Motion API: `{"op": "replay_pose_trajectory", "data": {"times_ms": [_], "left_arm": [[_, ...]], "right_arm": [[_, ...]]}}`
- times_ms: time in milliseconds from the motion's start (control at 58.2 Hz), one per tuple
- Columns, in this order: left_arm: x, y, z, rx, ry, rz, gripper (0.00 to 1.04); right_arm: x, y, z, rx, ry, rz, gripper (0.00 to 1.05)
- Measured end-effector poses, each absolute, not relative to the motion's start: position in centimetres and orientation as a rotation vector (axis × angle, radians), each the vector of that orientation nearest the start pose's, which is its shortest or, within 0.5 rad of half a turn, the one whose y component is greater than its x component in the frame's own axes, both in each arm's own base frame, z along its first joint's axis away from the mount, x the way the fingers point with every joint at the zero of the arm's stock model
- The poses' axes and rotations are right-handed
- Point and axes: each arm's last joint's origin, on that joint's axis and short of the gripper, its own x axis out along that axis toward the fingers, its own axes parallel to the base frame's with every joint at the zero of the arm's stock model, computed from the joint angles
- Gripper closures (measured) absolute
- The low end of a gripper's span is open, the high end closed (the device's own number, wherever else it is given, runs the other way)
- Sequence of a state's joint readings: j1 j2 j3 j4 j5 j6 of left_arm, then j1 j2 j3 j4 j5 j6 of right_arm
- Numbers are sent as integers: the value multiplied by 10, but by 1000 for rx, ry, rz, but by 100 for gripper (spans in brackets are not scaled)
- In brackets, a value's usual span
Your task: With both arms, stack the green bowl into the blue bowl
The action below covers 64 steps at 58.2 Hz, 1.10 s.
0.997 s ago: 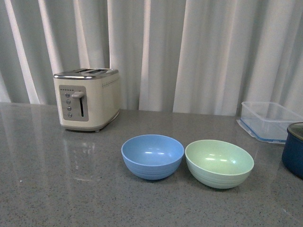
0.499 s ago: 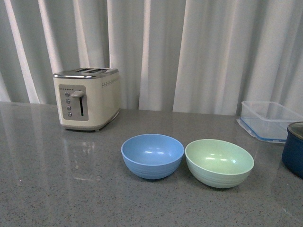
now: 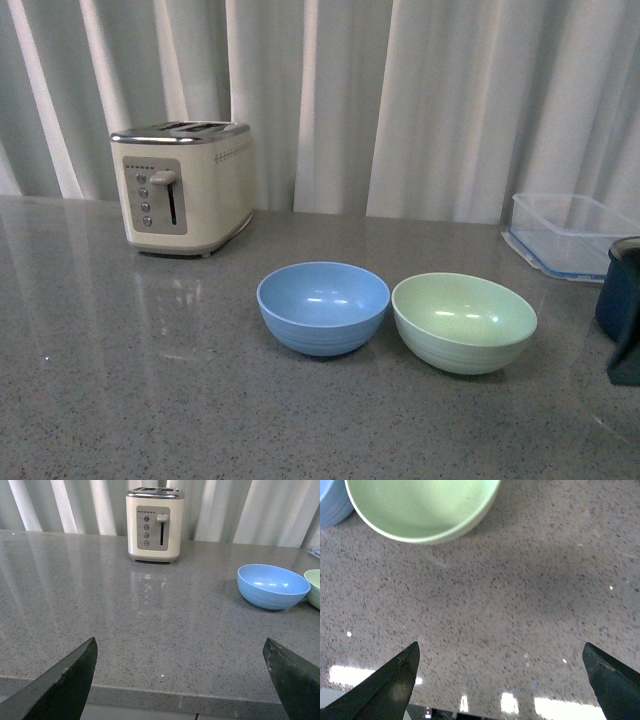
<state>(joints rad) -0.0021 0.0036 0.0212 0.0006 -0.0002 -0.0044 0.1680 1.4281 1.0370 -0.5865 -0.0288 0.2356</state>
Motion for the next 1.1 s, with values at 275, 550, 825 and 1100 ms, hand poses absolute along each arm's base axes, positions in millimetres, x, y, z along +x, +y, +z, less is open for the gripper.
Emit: {"op": "replay_pose_trajectory", "data": {"times_ms": [275, 550, 825, 1100], "left_arm": [[97, 0, 170, -4, -18, -2, 7], [97, 0, 170, -4, -18, -2, 7], [97, 0, 170, -4, -18, -2, 7], [97, 0, 170, -4, -18, -2, 7]], "right_arm": [[344, 63, 228, 177, 1038, 84, 10], [393, 69, 218, 183, 1042, 84, 10], [414, 61, 216, 195, 1037, 65, 10], [426, 49, 205, 187, 1051, 55, 10]]}}
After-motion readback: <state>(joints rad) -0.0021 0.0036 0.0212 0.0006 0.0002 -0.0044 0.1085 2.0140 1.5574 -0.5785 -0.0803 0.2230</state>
